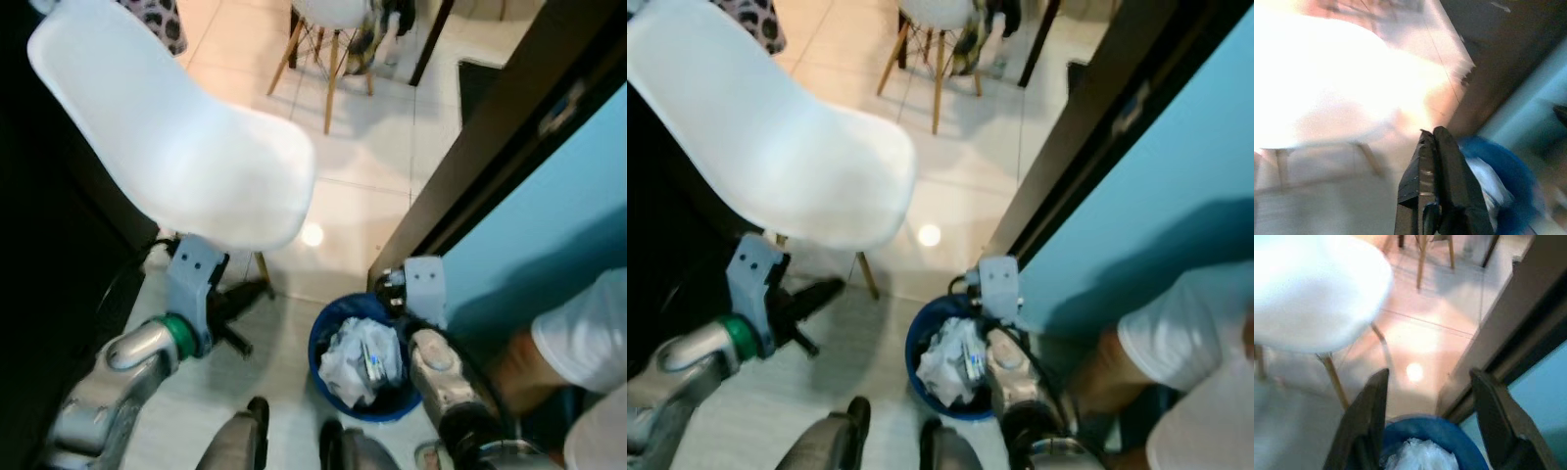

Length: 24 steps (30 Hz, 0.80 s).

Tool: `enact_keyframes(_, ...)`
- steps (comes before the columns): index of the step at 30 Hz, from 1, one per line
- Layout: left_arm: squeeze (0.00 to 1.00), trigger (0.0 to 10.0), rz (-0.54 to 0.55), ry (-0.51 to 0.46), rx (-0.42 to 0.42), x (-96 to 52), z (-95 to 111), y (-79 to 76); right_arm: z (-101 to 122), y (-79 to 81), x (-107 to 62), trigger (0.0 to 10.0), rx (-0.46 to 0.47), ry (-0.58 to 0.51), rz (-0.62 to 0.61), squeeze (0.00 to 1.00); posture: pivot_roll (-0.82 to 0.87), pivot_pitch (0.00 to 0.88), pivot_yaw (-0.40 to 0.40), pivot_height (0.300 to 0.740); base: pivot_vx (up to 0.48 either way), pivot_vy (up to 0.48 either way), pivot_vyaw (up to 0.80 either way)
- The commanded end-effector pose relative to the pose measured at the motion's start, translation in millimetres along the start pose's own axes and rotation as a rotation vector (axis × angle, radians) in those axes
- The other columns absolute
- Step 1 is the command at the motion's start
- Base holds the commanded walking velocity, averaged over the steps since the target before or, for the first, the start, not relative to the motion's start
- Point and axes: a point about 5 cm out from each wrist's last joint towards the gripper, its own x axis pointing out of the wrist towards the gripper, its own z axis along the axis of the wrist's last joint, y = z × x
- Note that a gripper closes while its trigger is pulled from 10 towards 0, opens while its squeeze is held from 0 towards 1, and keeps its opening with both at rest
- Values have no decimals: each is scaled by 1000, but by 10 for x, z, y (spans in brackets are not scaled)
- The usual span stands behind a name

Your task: Clean up the room

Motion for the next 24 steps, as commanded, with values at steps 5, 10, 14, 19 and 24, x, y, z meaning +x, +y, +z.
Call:
enact_keyframes(5,0,10000,138,15,-38,-17,-180,42,291,10,13,10000,22,-126,17,0,11,75,-38,740,0,0,0)
enact_keyframes(10,0,10000,191,18,-45,1,-208,81,316,29,53,10000,31,-131,24,0,14,68,-41,740,0,0,0)
enact_keyframes(14,0,10000,293,5,1,63,-214,144,278,97,149,10000,54,-101,30,0,35,55,-33,740,0,0,0)
enact_keyframes(19,0,10000,331,-33,84,119,-211,114,307,173,196,10000,76,-85,35,0,46,50,-25,740,-227,0,0)
enact_keyframes(24,0,10000,331,-55,128,140,-207,87,331,196,175,10000,78,-68,32,0,52,50,-17,740,-313,0,0)
